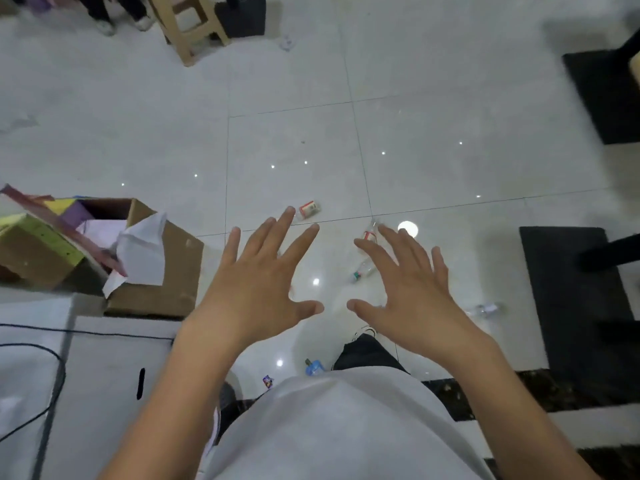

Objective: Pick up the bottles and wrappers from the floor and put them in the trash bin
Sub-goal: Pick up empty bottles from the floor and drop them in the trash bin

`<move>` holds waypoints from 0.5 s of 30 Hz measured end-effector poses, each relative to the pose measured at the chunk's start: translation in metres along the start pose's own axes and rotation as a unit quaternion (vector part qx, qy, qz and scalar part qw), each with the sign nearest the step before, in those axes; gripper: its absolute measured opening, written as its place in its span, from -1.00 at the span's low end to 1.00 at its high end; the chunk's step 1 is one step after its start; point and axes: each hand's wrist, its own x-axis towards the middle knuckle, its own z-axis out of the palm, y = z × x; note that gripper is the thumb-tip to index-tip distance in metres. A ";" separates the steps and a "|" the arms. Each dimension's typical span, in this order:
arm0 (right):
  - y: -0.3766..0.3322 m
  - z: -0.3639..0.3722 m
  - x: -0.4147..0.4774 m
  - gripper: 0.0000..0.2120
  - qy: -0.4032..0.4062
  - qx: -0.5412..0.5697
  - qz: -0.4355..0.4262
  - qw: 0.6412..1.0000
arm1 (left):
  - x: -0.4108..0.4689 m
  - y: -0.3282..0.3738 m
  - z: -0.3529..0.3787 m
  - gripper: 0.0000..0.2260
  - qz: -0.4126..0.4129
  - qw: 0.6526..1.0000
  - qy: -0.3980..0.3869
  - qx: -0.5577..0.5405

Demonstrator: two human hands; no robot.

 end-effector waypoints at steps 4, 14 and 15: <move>0.040 -0.021 -0.001 -0.22 0.043 0.043 0.055 0.997 | 0.053 0.038 -0.015 -0.08 0.068 0.997 -0.013 0.021; 0.112 -0.042 -0.060 -0.24 0.172 0.133 0.276 0.936 | 0.141 0.160 -0.045 -0.08 0.310 0.944 -0.032 0.110; 0.114 -0.041 -0.066 -0.24 0.188 0.139 0.297 0.926 | 0.148 0.168 -0.047 -0.08 0.332 0.935 -0.036 0.119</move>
